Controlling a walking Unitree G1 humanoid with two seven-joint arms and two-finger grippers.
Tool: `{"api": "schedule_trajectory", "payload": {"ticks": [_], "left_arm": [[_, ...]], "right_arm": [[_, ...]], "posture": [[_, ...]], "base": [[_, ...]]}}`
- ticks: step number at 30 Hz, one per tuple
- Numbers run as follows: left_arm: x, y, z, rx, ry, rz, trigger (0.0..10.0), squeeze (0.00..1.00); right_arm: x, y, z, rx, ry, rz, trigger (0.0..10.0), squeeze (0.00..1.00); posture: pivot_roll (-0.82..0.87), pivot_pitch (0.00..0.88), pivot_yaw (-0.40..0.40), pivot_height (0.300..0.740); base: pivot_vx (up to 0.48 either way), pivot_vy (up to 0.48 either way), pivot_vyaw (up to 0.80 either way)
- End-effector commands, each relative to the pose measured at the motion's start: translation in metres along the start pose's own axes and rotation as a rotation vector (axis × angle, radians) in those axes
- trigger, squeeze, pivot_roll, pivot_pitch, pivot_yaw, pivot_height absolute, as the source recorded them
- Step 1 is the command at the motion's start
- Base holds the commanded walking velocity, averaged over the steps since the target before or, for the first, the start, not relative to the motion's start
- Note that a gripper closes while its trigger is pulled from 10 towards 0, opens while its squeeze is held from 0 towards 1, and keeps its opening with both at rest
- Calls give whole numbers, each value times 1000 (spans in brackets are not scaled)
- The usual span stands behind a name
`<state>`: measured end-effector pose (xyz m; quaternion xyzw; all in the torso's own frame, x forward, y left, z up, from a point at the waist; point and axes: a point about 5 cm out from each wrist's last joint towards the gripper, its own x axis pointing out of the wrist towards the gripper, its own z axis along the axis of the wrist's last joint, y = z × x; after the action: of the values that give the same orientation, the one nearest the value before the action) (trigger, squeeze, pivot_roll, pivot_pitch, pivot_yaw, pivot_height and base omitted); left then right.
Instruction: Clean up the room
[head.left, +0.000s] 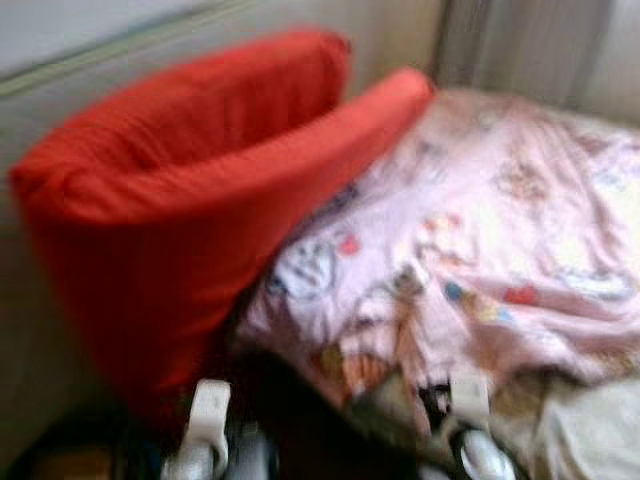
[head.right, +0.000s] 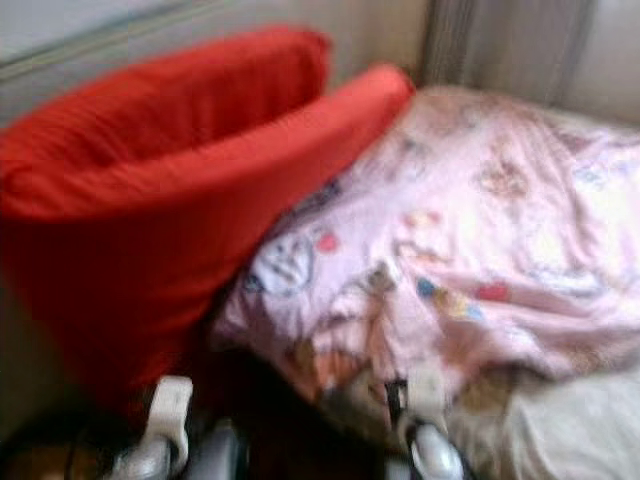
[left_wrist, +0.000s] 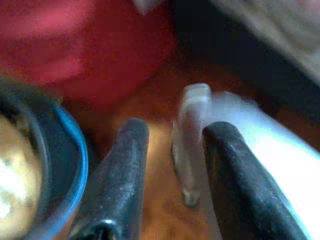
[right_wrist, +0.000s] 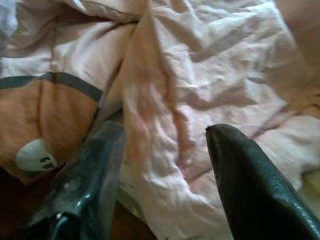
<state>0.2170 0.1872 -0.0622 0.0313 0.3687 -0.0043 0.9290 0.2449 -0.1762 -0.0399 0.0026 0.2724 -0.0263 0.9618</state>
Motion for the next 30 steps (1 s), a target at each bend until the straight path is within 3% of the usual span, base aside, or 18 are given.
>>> {"api": "schedule_trajectory", "payload": {"ticks": [1,7,24,28,30], "left_arm": [[0,4,-1,28,16,3,10000,0],[0,4,-1,26,14,2,10000,0],[0,8,2,20,4,17,10000,0],[0,8,2,16,4,18,10000,0],[0,8,2,18,3,18,10000,0]], "right_arm": [[0,4,-1,1,3,13,10000,0],[0,5,-2,2,6,27,10000,0],[-2,1,-7,-2,33,-10,10000,0],[-2,-1,-8,1,38,-13,10000,0],[-3,-2,-11,45,56,-35,10000,0]], "posture": [[-37,68,50,628],[-40,69,51,628],[-38,87,52,628],[-38,88,52,628],[-39,90,52,628]], "base": [[0,0,0],[0,0,0],[280,0,0],[0,0,0],[0,0,0]]}}
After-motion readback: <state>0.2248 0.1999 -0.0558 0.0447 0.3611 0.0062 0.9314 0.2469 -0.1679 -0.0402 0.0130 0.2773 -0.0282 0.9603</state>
